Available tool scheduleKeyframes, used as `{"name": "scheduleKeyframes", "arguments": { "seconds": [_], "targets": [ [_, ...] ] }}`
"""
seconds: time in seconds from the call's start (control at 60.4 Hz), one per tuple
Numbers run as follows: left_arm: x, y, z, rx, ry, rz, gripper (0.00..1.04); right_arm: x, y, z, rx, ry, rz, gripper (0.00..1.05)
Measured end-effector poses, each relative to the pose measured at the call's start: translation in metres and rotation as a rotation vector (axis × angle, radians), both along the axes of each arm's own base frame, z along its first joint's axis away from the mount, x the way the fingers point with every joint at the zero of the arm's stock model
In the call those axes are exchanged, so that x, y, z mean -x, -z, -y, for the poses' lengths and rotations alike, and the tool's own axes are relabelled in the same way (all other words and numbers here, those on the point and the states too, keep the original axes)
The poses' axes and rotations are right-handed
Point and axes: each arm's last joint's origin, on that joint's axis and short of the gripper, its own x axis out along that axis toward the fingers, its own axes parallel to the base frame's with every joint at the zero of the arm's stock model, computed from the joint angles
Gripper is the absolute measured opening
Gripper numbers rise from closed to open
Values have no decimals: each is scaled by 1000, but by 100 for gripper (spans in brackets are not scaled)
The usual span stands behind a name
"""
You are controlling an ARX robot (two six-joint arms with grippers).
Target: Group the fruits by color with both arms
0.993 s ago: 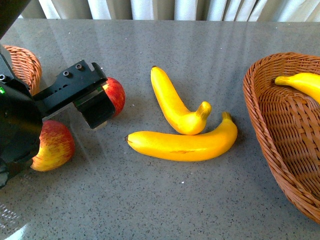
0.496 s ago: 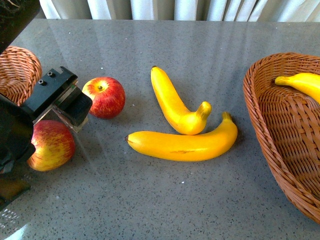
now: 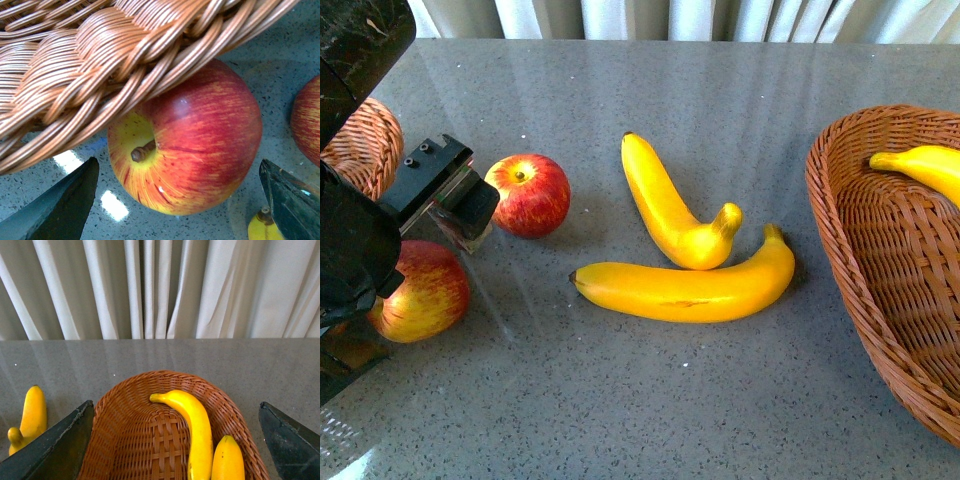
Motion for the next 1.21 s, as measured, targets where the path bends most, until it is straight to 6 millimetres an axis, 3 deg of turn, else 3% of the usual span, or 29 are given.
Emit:
{"name": "scheduleKeyframes", "arguments": {
  "seconds": [0.629, 0.745, 0.827, 1.043, 1.208],
  "targets": [
    [-12, 10, -2, -47, -9, -26, 96, 0, 0, 0, 0, 0, 0, 96],
    [-13, 10, -1, -53, 2, -33, 76, 0, 0, 0, 0, 0, 0, 96],
    [-14, 9, -1, -55, 5, -35, 70, 0, 0, 0, 0, 0, 0, 96],
    [-12, 9, 2, -49, 18, -38, 66, 0, 0, 0, 0, 0, 0, 96],
    [5, 1, 11, -15, 66, -19, 66, 0, 0, 0, 0, 0, 0, 96]
  ]
}}
